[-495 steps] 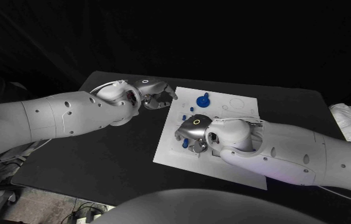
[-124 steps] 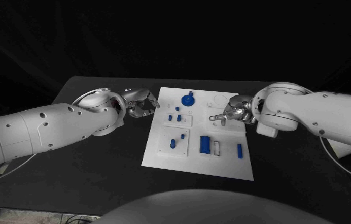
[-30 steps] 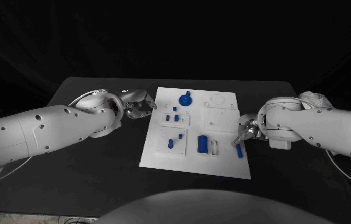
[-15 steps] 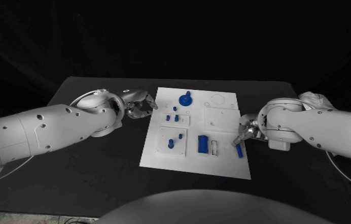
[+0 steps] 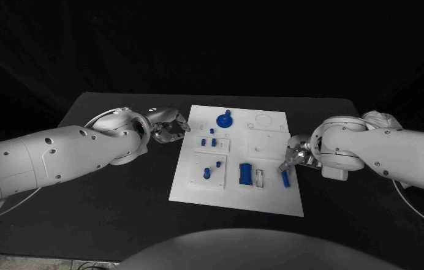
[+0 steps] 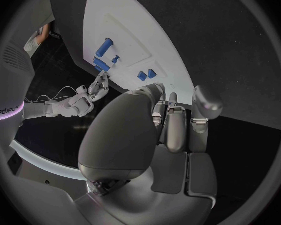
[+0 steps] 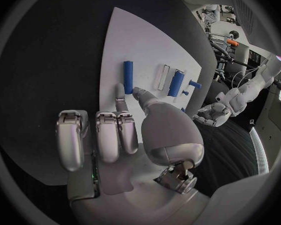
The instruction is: Assemble the parts on the task board
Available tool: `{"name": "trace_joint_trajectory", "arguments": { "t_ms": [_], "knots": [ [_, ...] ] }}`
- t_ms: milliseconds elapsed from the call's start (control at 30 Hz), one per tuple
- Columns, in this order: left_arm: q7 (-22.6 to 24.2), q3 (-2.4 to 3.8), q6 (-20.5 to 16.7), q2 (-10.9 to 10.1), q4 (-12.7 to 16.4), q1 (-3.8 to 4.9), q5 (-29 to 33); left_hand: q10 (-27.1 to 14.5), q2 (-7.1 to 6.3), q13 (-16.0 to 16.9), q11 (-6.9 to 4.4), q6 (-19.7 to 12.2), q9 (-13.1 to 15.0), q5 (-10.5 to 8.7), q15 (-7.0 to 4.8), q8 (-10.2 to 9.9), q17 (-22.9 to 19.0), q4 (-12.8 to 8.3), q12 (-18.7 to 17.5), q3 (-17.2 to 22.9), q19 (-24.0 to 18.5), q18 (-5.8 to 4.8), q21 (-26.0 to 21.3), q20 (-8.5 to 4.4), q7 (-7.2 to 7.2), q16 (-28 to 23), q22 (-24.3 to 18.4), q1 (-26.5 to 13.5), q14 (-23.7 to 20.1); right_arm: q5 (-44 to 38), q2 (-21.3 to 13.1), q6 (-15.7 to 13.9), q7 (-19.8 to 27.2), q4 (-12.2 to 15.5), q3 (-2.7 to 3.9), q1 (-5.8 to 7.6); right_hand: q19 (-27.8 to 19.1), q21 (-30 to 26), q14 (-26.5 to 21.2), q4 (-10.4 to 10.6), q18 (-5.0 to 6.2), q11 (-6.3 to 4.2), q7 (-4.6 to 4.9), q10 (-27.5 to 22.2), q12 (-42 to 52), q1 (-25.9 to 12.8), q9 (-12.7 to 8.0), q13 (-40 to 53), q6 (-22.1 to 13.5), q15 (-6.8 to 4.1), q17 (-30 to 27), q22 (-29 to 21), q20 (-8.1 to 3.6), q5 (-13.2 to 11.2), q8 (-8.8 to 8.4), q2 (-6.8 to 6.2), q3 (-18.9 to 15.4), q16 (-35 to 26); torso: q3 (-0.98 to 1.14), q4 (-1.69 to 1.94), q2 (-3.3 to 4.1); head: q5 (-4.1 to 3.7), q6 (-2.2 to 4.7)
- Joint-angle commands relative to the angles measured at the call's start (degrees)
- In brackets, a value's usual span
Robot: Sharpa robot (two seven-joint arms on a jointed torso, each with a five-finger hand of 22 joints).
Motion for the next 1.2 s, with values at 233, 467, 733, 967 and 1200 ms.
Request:
{"name": "trace_joint_trajectory", "arguments": {
  "t_ms": [233,467,733,967,1200],
  "knots": [
    [-0.2,0.03,0.7,0.2,0.0,0.01,0.2,0.5,0.07,0.0,0.11,0.0,0.1,0.34,0.24,0.2,0.0,0.0,0.1,0.3,-0.5,1.01,-0.3,0.06,0.44,-0.2,7.2,-0.3,0.0,6.8,1.6,0.7,0.3,-0.2,-0.07,1.50,3.9,-0.2,5.2,0.0,0.79,-0.24,-0.87,6.3,0.2,-0.8,0.6,15.1,-0.4,-0.49,12.0,13.5,-0.43,0.2,0.49,-0.17,0.4,-0.2,0.02,0.07,0.01,-0.04,-0.01],
    [-0.3,0.03,0.9,0.3,0.0,0.01,0.2,0.6,0.08,0.0,0.12,0.0,0.1,0.34,0.25,0.2,-0.1,0.0,0.1,0.3,-0.5,1.02,-0.3,0.07,0.44,-0.2,7.2,-0.3,0.0,11.5,3.5,1.7,0.2,-1.2,-0.07,1.91,3.9,-0.2,5.2,0.0,0.79,-0.24,-0.85,6.3,0.2,-1.0,0.6,15.1,-0.6,-0.50,12.0,13.5,-0.45,0.0,0.47,-0.19,0.5,-0.2,-0.03,0.02,0.00,-0.03,-0.01],
    [-0.5,0.03,1.1,0.6,-0.2,0.01,0.2,0.6,0.07,0.0,0.14,-0.1,0.1,0.34,0.26,0.2,-0.1,0.0,0.1,0.3,-0.5,1.03,-0.4,0.08,0.43,-0.2,7.2,-0.4,-0.1,16.7,5.9,2.4,0.1,-3.2,-0.07,1.99,3.9,-0.2,5.2,0.2,0.79,-0.21,-0.82,6.3,0.2,-1.4,0.8,15.1,-0.7,-0.49,12.2,13.5,-0.47,-0.2,0.48,-0.05,0.7,-0.1,-0.04,-0.01,-0.01,-0.17,-0.01],
    [-0.6,0.03,1.3,0.7,-0.2,0.01,0.2,0.6,0.07,0.0,0.14,-0.1,0.1,0.34,0.26,0.2,-0.1,0.0,0.1,0.3,-0.5,1.03,-0.4,0.08,0.43,-0.2,7.2,-0.4,-0.1,18.6,7.3,2.8,0.1,-4.5,-0.07,1.76,3.9,-0.2,5.2,0.2,0.80,-0.21,-0.81,6.3,0.2,-1.5,0.9,15.1,-0.8,-0.49,12.2,13.4,-0.47,-0.2,0.49,0.04,0.8,-0.1,0.00,0.02,-0.01,-0.20,-0.01],
    [-0.7,0.03,1.4,0.7,-0.2,0.01,0.2,0.6,0.07,0.0,0.14,-0.1,0.1,0.34,0.26,0.2,-0.1,0.0,0.1,0.3,-0.5,1.03,-0.4,0.08,0.43,-0.2,7.2,-0.4,-0.1,19.4,8.3,2.9,0.0,-5.7,-0.08,1.12,3.8,-0.4,5.2,0.3,0.84,-0.18,-0.78,6.3,0.2,-1.8,0.9,15.1,-0.9,-0.48,12.1,13.4,-0.47,-0.3,0.49,0.18,1.0,-0.1,0.02,0.03,-0.03,-0.01,-0.01]
  ]
}}
